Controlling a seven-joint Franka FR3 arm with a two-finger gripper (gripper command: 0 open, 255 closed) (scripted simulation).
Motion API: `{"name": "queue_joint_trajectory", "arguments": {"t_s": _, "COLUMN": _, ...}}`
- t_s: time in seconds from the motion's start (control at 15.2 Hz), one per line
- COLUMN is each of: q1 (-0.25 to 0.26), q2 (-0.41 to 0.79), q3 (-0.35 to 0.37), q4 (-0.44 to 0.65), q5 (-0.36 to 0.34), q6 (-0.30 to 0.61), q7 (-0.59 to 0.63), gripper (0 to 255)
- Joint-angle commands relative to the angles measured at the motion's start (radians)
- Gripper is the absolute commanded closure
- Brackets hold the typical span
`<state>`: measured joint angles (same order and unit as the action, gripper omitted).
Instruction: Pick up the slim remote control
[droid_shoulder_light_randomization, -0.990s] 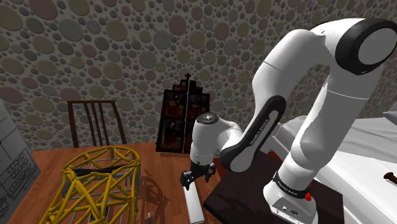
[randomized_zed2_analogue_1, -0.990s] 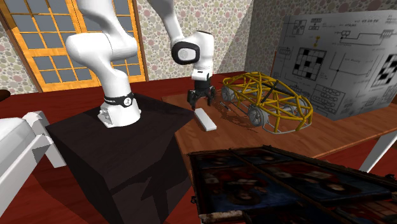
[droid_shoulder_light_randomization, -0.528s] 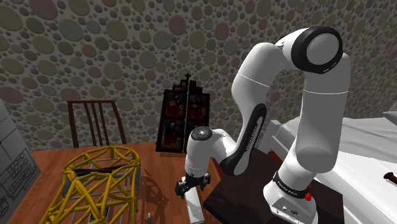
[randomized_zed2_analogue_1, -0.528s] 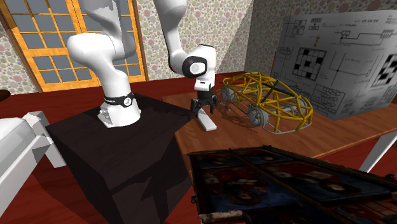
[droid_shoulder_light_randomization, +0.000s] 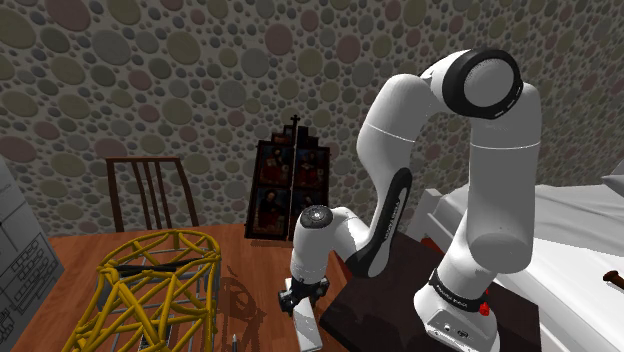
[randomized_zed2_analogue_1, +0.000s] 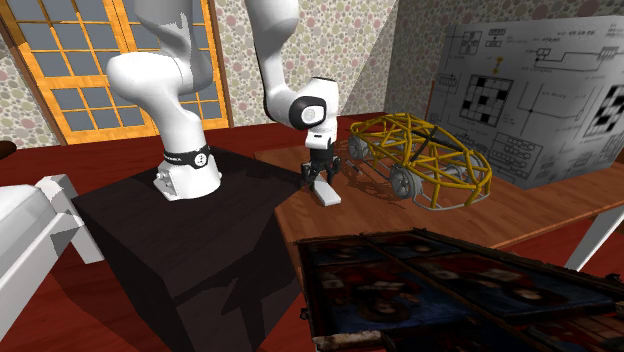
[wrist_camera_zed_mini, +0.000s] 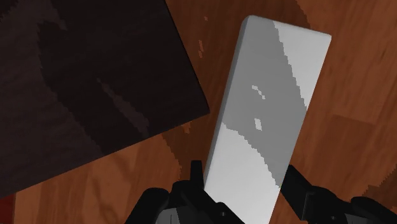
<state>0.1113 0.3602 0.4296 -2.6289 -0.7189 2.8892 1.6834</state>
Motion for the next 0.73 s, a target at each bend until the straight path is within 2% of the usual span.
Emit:
{"name": "queue_joint_trajectory", "arguments": {"t_s": 0.0, "q1": 0.001, "q2": 0.002, "q3": -0.001, "q4": 0.000, "q5": -0.001, "q6": 0.000, "q7": 0.000, "gripper": 255}}
{"name": "queue_joint_trajectory", "arguments": {"t_s": 0.33, "q1": 0.000, "q2": 0.003, "q3": 0.001, "q4": 0.002, "q5": 0.001, "q6": -0.002, "q7": -0.002, "gripper": 255}}
{"name": "queue_joint_trajectory", "arguments": {"t_s": 0.66, "q1": -0.104, "q2": -0.086, "q3": 0.133, "q4": -0.034, "q5": 0.145, "q6": -0.050, "q7": -0.114, "gripper": 255}}
